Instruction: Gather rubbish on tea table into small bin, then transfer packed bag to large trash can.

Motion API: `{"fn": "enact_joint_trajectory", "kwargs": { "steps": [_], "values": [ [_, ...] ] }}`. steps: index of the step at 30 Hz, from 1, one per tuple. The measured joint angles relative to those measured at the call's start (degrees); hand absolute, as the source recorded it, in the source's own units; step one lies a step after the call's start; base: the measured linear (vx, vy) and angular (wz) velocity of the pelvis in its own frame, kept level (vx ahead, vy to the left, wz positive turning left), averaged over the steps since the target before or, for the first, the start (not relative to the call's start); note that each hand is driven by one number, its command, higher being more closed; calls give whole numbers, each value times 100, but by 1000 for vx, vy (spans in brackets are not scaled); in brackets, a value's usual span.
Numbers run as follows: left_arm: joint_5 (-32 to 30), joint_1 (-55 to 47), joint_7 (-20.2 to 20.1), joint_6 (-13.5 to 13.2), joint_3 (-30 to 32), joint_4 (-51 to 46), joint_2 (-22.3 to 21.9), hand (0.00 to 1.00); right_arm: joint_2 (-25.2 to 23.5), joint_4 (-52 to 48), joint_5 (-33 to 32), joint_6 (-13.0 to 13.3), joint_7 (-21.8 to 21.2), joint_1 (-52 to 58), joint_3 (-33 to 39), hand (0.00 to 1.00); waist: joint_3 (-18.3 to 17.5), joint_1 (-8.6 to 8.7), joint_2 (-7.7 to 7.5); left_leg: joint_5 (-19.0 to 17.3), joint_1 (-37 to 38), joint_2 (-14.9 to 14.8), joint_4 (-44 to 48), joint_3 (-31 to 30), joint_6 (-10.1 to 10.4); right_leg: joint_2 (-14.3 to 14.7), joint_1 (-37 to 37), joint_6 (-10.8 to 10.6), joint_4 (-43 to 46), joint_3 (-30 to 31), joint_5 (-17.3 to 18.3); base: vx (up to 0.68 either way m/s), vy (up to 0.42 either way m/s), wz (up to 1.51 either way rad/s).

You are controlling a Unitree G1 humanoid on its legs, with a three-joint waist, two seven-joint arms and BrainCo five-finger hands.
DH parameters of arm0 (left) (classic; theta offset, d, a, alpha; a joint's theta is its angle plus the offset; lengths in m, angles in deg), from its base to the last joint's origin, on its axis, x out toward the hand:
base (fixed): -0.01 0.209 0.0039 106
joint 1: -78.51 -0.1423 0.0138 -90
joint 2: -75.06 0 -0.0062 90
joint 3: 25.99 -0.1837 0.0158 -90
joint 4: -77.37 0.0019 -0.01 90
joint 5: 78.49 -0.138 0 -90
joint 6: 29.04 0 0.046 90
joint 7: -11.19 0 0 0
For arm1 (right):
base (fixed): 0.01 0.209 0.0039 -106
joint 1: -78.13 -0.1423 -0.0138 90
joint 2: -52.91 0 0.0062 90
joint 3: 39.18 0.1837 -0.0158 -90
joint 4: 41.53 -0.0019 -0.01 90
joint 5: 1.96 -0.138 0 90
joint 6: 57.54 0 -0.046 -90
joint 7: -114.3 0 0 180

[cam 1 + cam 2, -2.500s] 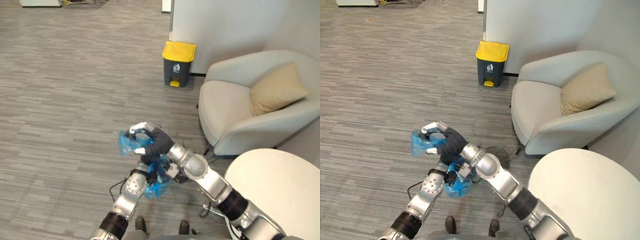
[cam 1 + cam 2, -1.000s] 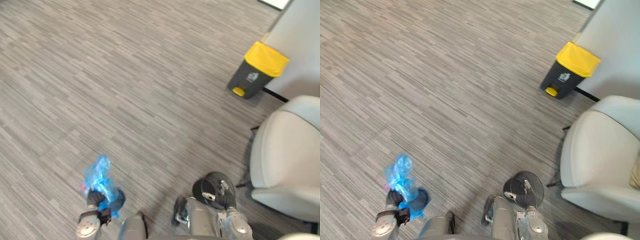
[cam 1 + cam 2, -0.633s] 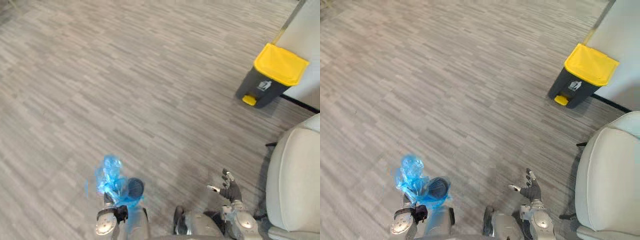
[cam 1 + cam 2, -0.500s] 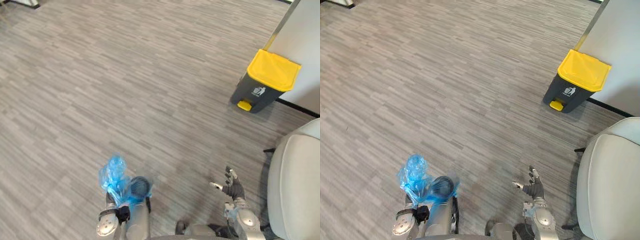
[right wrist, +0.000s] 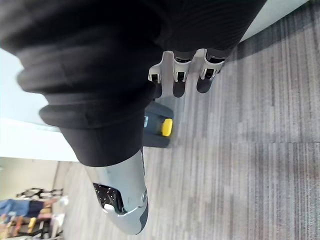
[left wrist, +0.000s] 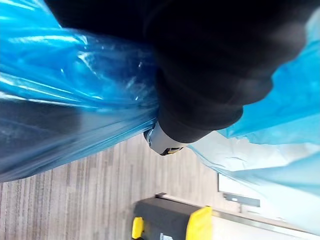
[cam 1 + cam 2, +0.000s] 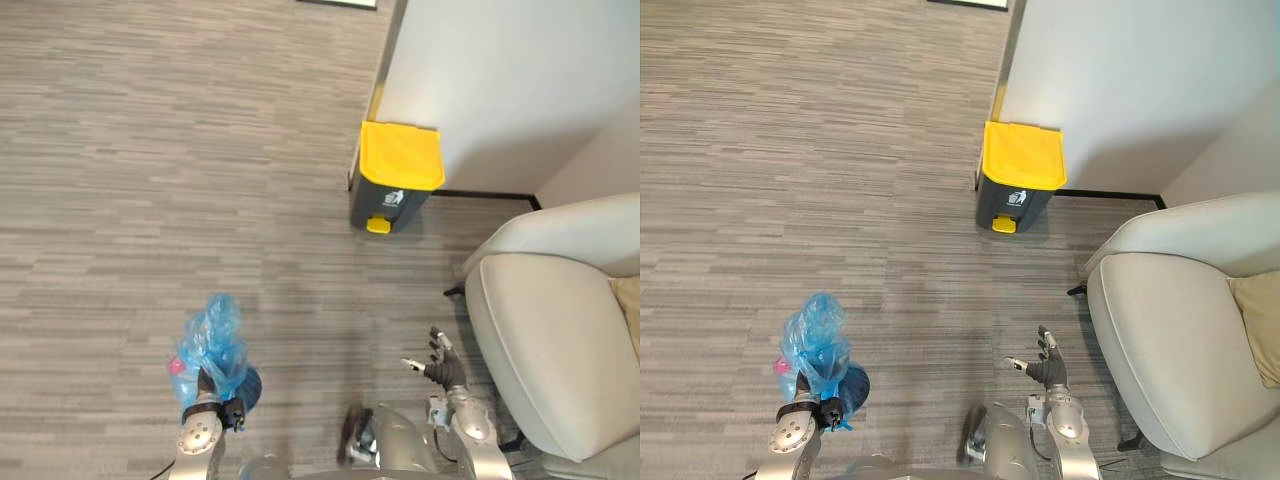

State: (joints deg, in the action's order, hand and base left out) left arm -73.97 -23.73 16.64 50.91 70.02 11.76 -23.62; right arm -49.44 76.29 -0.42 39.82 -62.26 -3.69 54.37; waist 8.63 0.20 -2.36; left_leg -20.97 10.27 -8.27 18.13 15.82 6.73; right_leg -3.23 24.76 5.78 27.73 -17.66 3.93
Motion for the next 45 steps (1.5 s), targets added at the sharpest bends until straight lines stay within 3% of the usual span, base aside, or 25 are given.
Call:
{"fn": "enact_joint_trajectory", "kwargs": {
  "steps": [1,2,3,4,6,8,11,12,13,15,17,18,19,22,25,27,29,31,32,33,34,37,39,42,45],
  "values": [
    [-7,-22,-4,24,139,-2,-119,100,-4,-29,32,-38,-15,7,-15,0,42,-65,110,203,-162,-214,677,-57,224,103,-177,109,106,-164,244,665,-136,-6],
    [-11,-23,-8,29,194,-3,-184,100,3,-93,32,-39,-28,14,-8,0,70,-86,149,397,-374,-312,1253,-150,116,174,-330,131,57,-182,383,625,-147,-38],
    [-12,-49,-11,34,273,-11,-331,100,81,-270,30,-42,-35,30,-11,0,168,-125,330,1174,-864,-608,2645,-303,-139,357,-783,152,-207,-94,512,477,-106,-35],
    [-10,-112,-13,33,295,-15,-410,100,112,-342,22,-43,-28,24,-22,0,180,-143,396,1483,-1110,-740,3276,-395,-186,464,-1018,169,-366,-12,551,566,-59,-58],
    [-7,-228,-55,32,160,-32,-566,100,116,-523,6,-27,17,3,6,0,170,-336,390,856,-2055,-709,4274,-535,-270,617,-1852,168,-966,418,700,547,11,-79],
    [-12,-283,-88,32,112,-128,-671,100,142,-633,8,-15,19,-38,16,0,157,-471,316,490,-2814,-531,3772,-474,-412,578,-2338,63,-1259,782,860,586,65,-80],
    [-13,-333,-161,32,85,-186,-685,100,134,-623,8,-9,42,-25,62,0,181,-590,246,519,-3276,-201,2450,-491,-386,395,-2696,-212,-1277,1152,1207,523,173,-74],
    [-14,-409,-159,31,47,-215,-701,100,158,-621,10,-8,72,3,104,0,120,-614,263,781,-3265,-34,1340,-591,-237,308,-2820,-431,-1216,1327,1416,536,272,-96],
    [-15,-527,-158,30,12,-265,-709,100,129,-541,12,-1,118,15,116,0,17,-677,272,1410,-3200,67,1119,-632,-668,263,-2894,-606,-1123,1579,1639,686,336,-93],
    [-16,-507,-157,39,-18,-345,-639,100,-33,-462,19,-12,143,46,106,0,-142,-701,21,1060,-3098,169,1228,-258,-815,-28,-2846,-683,-948,1747,1642,671,302,-71],
    [-15,-440,-154,38,-31,-478,-592,100,-116,-458,29,-17,142,36,104,0,-122,-717,-27,693,-2760,208,1314,-20,-925,-209,-2602,-1114,41,1772,1492,617,264,-59],
    [-15,-419,-149,42,-107,-505,-563,100,-141,-457,37,-17,141,7,98,0,-106,-652,-9,502,-2400,259,1251,28,-963,-337,-2127,-1620,1314,1792,1246,498,174,-27],
    [-16,-393,-132,75,-225,-533,-483,100,-146,-456,84,-18,137,15,87,0,-58,-542,26,355,-1979,299,1155,30,-1018,-394,-1802,-1636,2385,1759,1234,485,138,-13],
    [-14,-394,-75,76,-306,-674,-390,100,-148,-467,90,-21,138,66,30,0,-12,-401,79,233,-1122,330,750,-34,-1033,-422,-1091,-1278,2897,1330,1398,435,28,9],
    [-14,-238,-32,72,-301,-699,-311,100,-136,-478,87,-26,143,75,52,0,-16,-342,14,91,-829,316,567,-205,-806,-488,-536,-1113,1843,837,1427,398,-63,42],
    [-22,-243,-16,59,-210,-631,-251,100,-169,-459,87,-34,151,85,22,0,-91,-340,-214,-93,-669,483,648,-325,-511,-457,-566,-721,537,775,585,427,-110,42],
    [-20,-341,8,94,-78,-571,-502,100,-92,-432,86,-65,155,57,68,0,-96,-416,157,-17,-594,181,699,-493,-342,-269,-874,-682,321,628,610,399,-85,2],
    [-20,-336,-1,82,-78,-573,-606,100,-72,-432,80,-83,166,18,124,0,-104,-394,291,210,-661,120,848,-552,-185,-205,-1085,-655,20,464,640,446,-113,22],
    [-17,-313,-25,83,-48,-572,-703,100,-76,-441,69,-115,170,105,123,0,-89,-395,269,742,-1014,84,1787,-660,-276,-183,-1541,-647,-480,422,636,367,-100,25],
    [-17,-313,-30,83,-40,-572,-718,100,-80,-445,68,-115,172,99,125,0,-72,-403,243,805,-1084,66,1940,-668,-314,-198,-1613,-643,-541,428,633,338,-70,11],
    [-16,-371,-51,74,-42,-567,-739,100,-123,-441,45,-113,193,99,131,0,-25,-425,134,522,-1293,-45,2299,-594,-386,-237,-2008,-643,-829,427,626,249,-6,2],
    [-20,-363,-76,74,-141,-565,-722,100,-133,-389,-130,-94,288,91,396,0,-67,-417,105,287,-1789,-92,1359,-451,-443,-316,-2374,-662,-1086,404,624,315,75,-5],
    [-23,-332,-154,73,-169,-445,-687,100,-117,-332,-172,-101,331,84,647,0,-93,-422,212,956,-1830,-124,437,-397,-455,-260,-2457,-882,-1077,400,706,240,163,-16],
    [-64,-363,-168,83,-207,-340,-479,100,-286,-271,-195,-102,388,208,711,0,-184,-411,-61,984,-1676,149,296,-281,-471,-489,-2580,-952,-1227,490,697,210,117,-3],
    [-76,-351,-164,81,-201,-339,-472,100,-342,-232,-194,-102,385,252,716,0,-157,-417,-4,981,-1465,216,269,-218,-476,-552,-2808,-997,-1305,526,598,144,77,4]
  ]
}}
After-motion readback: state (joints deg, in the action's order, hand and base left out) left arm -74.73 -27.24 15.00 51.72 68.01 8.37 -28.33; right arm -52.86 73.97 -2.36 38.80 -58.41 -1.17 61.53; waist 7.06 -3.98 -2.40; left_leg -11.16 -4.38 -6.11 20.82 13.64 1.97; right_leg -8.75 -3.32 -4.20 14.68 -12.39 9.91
